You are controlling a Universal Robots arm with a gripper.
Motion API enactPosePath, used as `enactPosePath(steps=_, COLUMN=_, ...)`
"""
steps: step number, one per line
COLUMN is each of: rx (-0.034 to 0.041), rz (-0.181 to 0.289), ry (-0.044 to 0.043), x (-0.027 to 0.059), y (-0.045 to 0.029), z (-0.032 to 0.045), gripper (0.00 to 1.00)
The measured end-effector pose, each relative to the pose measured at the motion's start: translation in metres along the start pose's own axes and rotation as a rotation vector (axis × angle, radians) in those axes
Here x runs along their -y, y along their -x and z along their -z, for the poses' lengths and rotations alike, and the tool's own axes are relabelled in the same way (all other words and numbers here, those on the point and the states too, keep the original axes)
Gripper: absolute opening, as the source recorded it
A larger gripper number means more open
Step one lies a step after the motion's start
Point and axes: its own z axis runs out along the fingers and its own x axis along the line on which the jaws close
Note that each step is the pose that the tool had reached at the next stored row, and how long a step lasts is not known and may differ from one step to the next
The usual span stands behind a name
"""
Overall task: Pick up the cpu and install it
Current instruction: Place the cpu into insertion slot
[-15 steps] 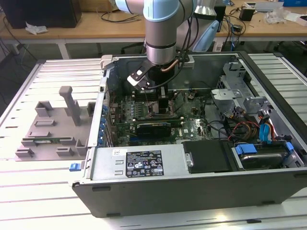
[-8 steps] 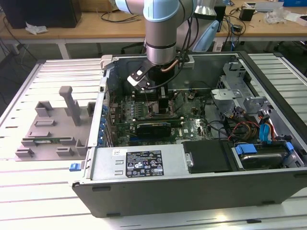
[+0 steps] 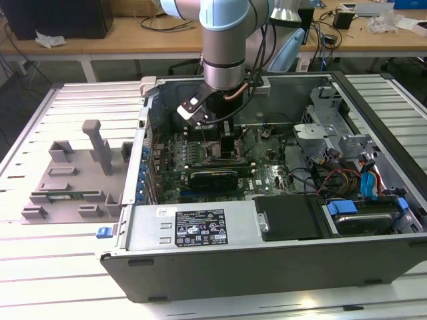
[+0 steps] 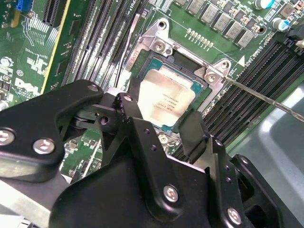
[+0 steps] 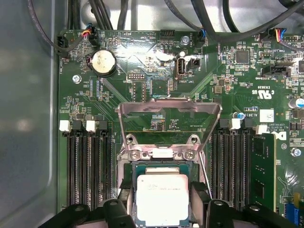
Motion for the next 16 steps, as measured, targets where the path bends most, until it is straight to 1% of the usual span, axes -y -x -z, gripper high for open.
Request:
enactPosePath(steps=5, rx=0.0011, rz=0.0, ry=-0.0001, x=0.0, y=0.0001, z=0.0012, gripper=0.6)
enactPosePath(steps=6, rx=0.0014, rz=0.0, ry=-0.0001, x=0.0, y=0.0001, z=0.0012, gripper=0.52)
enactPosePath(steps=10, rx=0.0023, rz=0.0, ry=-0.0001, x=0.0, y=0.0001, z=0.0012, gripper=0.28)
enactPosePath(steps=11, rx=0.0025, rz=0.0, ry=0.0, x=0.0, y=0.0001, z=0.0012, gripper=0.16)
enactPosePath(steps=12, rx=0.0028, rz=0.0, ry=0.0, x=0.0, y=0.0001, z=0.0012, gripper=0.11)
enactPosePath(steps=15, rx=0.0036, rz=0.0, ry=-0.0001, x=0.0, y=0.0001, z=0.0012, gripper=0.11)
enactPosePath(steps=16, rx=0.004, rz=0.0, ry=-0.0004, x=0.0001, y=0.0002, z=-0.0001, gripper=0.11)
